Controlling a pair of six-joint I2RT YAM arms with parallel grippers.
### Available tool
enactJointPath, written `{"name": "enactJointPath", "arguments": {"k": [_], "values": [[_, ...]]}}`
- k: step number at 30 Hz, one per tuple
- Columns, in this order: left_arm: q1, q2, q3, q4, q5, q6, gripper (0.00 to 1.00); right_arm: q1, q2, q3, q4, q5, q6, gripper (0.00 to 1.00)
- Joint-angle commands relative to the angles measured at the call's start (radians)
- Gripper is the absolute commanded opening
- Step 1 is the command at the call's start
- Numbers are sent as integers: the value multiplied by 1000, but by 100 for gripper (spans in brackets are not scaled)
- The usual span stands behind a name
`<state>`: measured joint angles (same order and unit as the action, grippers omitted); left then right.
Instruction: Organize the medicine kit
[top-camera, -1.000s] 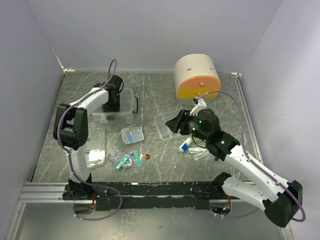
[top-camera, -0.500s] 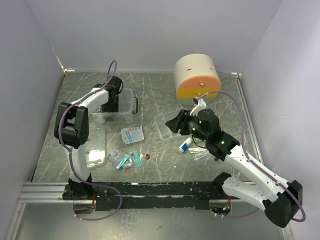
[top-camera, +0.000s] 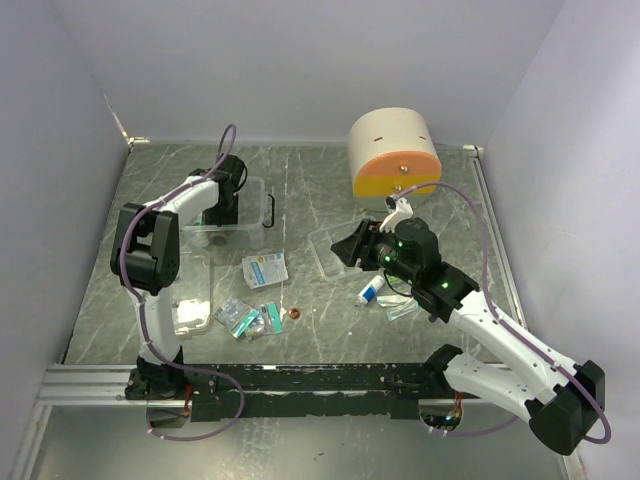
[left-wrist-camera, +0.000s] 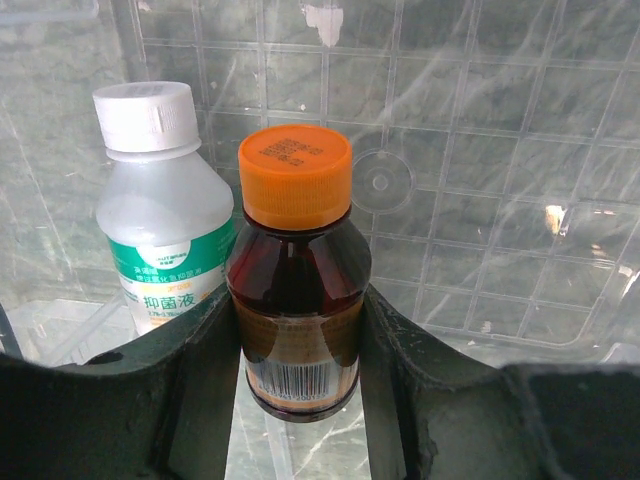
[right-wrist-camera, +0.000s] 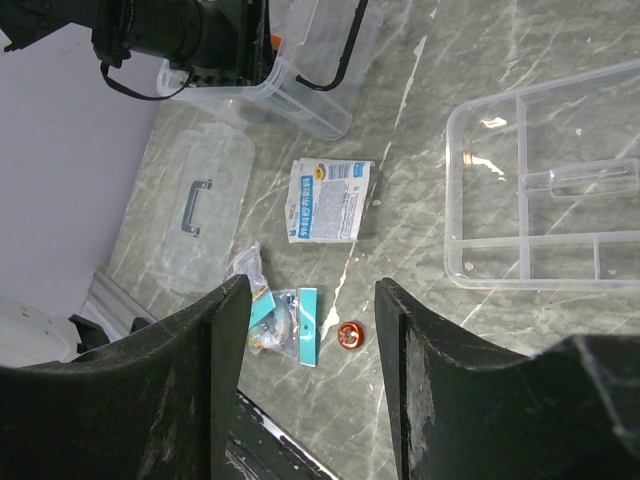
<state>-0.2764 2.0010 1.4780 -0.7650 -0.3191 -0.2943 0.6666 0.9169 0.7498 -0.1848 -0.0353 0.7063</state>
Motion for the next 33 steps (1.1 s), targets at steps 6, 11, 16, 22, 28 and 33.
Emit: {"name": "enactJointPath", "arguments": {"k": [6, 11, 16, 22, 28, 33], "values": [[10, 10, 34, -40, 10, 18, 54, -4, -20, -3, 15, 14, -11, 53], [10, -16, 34, -39, 12, 25, 60, -4, -18, -3, 18, 14, -11, 53], [10, -37, 26, -35, 19, 41, 74, -4, -17, -5, 22, 13, -11, 53], [10, -44, 46, -56, -2, 25, 57, -5, -15, -2, 21, 11, -13, 53], [9, -52, 65, -86, -72, 30, 63, -3, -14, -4, 30, 8, -12, 53], [9, -65, 75, -103, -85, 37, 66, -4, 2, 2, 41, -3, -12, 53]]}}
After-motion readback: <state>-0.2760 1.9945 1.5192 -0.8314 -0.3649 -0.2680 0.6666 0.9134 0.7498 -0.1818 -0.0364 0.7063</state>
